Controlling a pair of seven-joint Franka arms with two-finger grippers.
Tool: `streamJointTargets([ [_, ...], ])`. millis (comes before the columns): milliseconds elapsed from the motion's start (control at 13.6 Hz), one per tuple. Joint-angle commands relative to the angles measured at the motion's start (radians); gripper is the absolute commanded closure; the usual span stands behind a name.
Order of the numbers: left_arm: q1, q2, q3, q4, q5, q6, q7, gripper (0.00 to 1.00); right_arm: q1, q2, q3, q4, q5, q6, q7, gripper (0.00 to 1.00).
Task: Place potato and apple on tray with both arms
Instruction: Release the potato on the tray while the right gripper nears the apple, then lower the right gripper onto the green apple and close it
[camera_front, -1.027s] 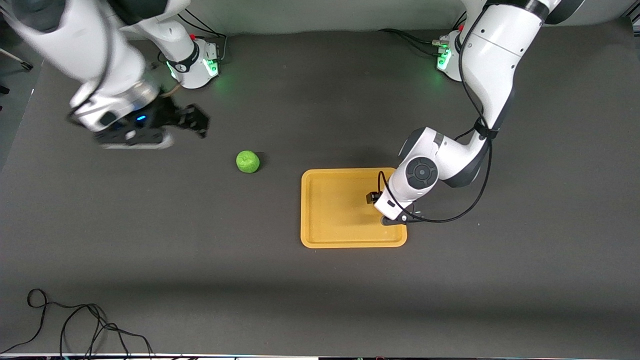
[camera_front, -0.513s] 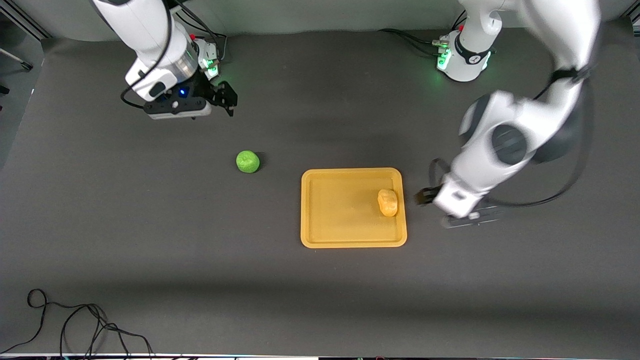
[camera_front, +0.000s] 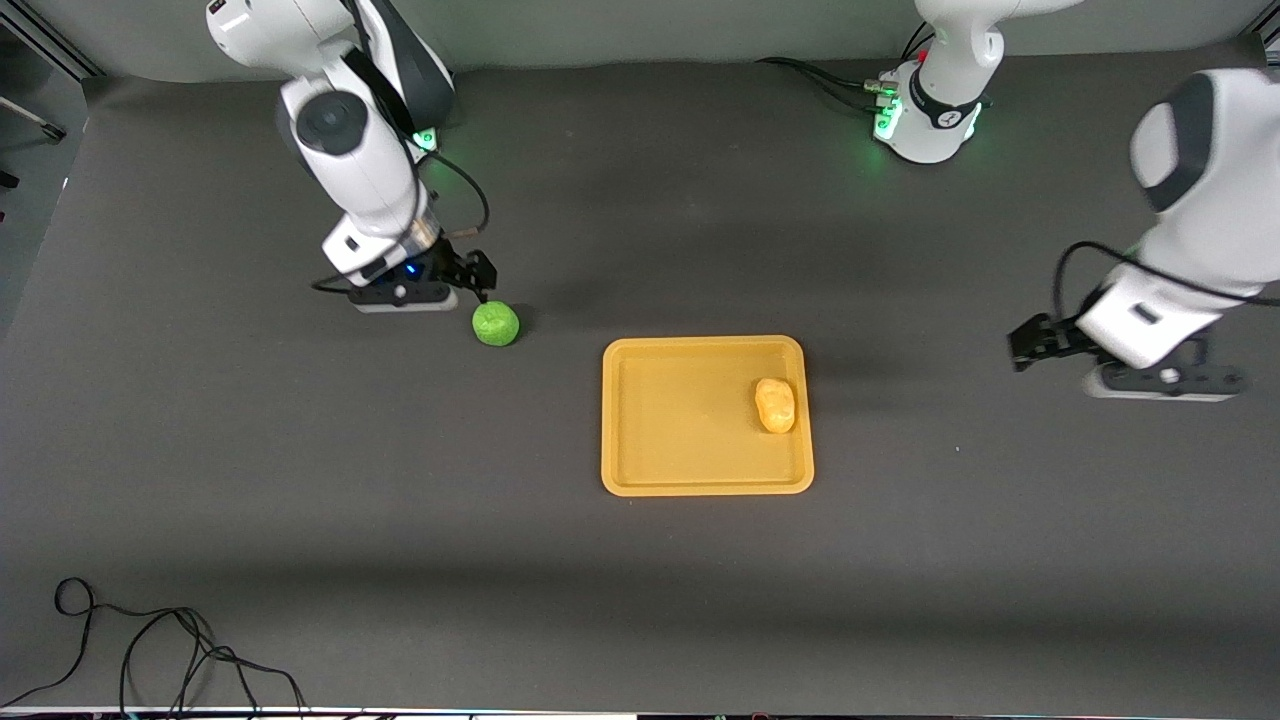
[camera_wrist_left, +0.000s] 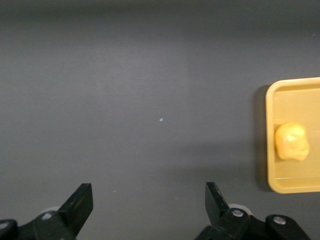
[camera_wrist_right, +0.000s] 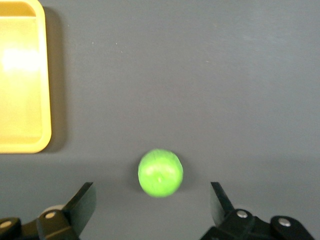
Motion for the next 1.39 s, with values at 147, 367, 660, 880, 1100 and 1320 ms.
streamJointTargets([
  [147,0.013,-0.041,-0.009,0.027,0.004,-0.078,0.016,0.0,0.013,0.218,-0.005,-0.118,-0.013,0.39,0.1,0.0],
  [367,0.013,-0.002,-0.01,0.133,0.004,-0.227,0.024,0.0,0.031,0.251,-0.003,-0.134,-0.012,0.409,0.133,0.0],
  [660,0.015,0.001,-0.01,0.156,-0.012,-0.251,0.027,0.0,0.039,0.287,0.0,-0.145,-0.01,0.407,0.134,0.0],
  [880,0.013,0.001,-0.012,0.156,-0.014,-0.243,0.03,0.0,0.04,0.292,0.0,-0.157,-0.01,0.407,0.14,0.01],
  [1100,0.013,0.002,-0.012,0.153,-0.017,-0.235,0.03,0.0,0.039,0.265,0.0,-0.155,-0.01,0.381,0.14,0.35],
  [1320,0.015,0.007,-0.009,0.152,-0.051,-0.235,0.03,0.0,0.037,0.13,-0.011,-0.096,-0.001,0.188,0.131,0.38],
])
